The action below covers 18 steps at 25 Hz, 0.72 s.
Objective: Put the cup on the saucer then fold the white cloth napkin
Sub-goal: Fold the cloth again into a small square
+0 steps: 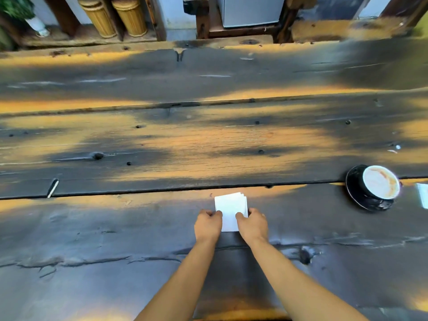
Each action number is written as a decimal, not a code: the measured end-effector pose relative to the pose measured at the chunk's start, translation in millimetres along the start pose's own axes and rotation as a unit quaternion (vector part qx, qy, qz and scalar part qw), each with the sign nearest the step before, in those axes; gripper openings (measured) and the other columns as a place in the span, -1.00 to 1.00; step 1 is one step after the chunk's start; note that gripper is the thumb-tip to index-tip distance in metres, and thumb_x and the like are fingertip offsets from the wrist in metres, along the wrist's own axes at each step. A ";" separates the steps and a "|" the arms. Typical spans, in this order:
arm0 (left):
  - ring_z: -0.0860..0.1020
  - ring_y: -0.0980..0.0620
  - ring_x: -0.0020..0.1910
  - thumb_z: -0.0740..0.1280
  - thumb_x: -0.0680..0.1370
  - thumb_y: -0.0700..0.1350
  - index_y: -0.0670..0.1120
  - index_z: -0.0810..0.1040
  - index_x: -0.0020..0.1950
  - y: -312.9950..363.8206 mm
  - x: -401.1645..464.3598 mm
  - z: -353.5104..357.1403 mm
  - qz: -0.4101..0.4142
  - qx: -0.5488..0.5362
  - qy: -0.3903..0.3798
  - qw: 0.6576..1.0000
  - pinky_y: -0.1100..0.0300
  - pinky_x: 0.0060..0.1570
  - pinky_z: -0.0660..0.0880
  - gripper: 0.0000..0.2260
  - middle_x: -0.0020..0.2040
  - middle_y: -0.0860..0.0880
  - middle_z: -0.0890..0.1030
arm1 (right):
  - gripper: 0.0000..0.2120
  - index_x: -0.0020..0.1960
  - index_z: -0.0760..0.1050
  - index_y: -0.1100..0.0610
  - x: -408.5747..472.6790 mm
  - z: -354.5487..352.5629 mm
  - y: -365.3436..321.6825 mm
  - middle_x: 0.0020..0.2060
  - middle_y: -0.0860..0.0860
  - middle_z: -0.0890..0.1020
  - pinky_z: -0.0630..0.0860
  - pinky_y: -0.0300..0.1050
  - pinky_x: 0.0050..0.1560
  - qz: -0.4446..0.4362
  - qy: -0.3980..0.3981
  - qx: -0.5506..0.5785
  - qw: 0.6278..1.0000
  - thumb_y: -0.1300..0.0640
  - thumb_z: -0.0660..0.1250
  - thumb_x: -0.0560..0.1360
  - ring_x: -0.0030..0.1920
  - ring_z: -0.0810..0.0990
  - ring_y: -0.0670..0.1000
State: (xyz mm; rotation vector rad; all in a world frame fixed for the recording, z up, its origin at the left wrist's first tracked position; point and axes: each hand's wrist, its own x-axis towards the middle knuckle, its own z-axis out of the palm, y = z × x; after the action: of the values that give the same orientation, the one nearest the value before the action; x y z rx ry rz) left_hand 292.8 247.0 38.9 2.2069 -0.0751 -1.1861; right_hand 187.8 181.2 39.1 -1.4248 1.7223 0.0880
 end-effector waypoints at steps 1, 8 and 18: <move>0.57 -0.10 -0.25 0.32 0.50 -0.03 -0.11 0.46 -0.16 -1.0 -0.7 0.9 -0.014 -0.015 -0.002 1.000 -0.01 -0.03 0.64 -0.84 -0.25 -0.01 0.56 | -0.54 0.20 0.55 0.15 -0.9 0.0 4.3 0.11 0.14 0.61 0.57 0.00 0.02 0.012 -0.011 0.009 1.000 -0.10 0.31 0.41 0.05 0.62 0.19; 0.33 -0.05 -0.43 0.37 0.48 -0.17 -0.12 0.38 -0.32 -3.6 -13.7 1.4 -0.088 -0.100 -0.058 0.989 0.20 -0.42 0.21 -0.77 -0.36 -0.14 0.41 | -0.67 -0.38 0.37 0.14 -17.9 -30.9 29.0 -0.42 0.01 0.44 0.29 -0.10 -0.38 0.070 -0.052 0.087 0.992 0.06 0.31 0.51 -0.34 0.41 0.07; 0.48 -0.06 -0.41 0.34 0.53 -0.23 -0.22 0.55 -0.09 18.1 -78.9 78.8 -0.080 -0.090 -0.090 0.989 0.23 -0.46 0.41 -0.94 -0.23 -0.18 0.58 | -0.78 -0.27 0.43 0.15 5.2 -130.9 99.7 -0.41 0.03 0.43 0.17 -0.23 -0.50 0.077 -0.168 0.193 0.964 0.18 0.37 0.51 -0.42 0.33 -0.01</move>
State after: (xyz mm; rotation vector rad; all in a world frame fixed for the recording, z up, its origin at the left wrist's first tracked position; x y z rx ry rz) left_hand 189.4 219.2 75.1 1.9752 0.1314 -1.4203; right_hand 31.9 139.3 71.3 -0.9297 1.4686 0.0687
